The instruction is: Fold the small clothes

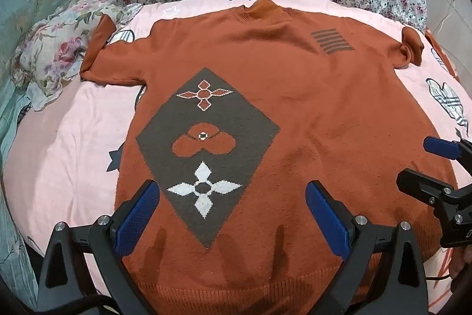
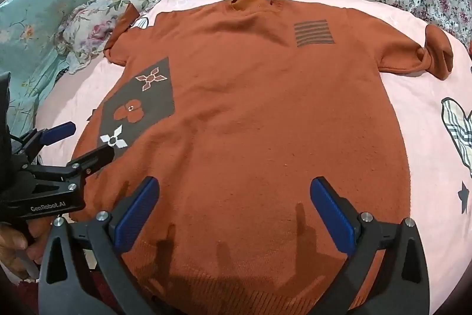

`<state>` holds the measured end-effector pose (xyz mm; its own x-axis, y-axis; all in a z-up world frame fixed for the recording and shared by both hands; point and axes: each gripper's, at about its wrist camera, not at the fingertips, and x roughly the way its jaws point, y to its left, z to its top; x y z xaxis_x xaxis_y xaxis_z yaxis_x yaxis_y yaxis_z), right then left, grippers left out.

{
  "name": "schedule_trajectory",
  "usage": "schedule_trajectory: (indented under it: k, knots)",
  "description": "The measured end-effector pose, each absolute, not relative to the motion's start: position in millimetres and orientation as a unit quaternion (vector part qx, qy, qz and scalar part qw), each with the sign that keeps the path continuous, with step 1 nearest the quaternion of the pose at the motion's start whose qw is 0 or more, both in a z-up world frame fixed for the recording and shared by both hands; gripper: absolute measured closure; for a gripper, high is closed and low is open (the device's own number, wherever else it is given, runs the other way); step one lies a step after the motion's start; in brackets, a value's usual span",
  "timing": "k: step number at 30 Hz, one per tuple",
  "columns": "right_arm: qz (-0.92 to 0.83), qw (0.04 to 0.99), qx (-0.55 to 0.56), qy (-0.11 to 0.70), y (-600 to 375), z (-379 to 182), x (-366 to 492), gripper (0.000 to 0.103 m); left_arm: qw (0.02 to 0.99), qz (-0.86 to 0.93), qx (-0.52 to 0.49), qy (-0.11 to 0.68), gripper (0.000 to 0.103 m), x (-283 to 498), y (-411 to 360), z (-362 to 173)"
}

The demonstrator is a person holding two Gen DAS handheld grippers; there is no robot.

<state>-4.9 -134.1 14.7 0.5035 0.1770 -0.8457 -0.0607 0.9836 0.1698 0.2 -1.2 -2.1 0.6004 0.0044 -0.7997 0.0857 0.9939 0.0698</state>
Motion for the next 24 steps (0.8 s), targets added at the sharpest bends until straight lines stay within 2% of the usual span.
schedule_trajectory:
  k: [24]
  knots:
    - [0.076, 0.865, 0.065, 0.492, -134.8, 18.7, -3.2, 0.001, 0.892, -0.026, 0.051, 0.449, 0.003, 2.8, -1.5, 2.3]
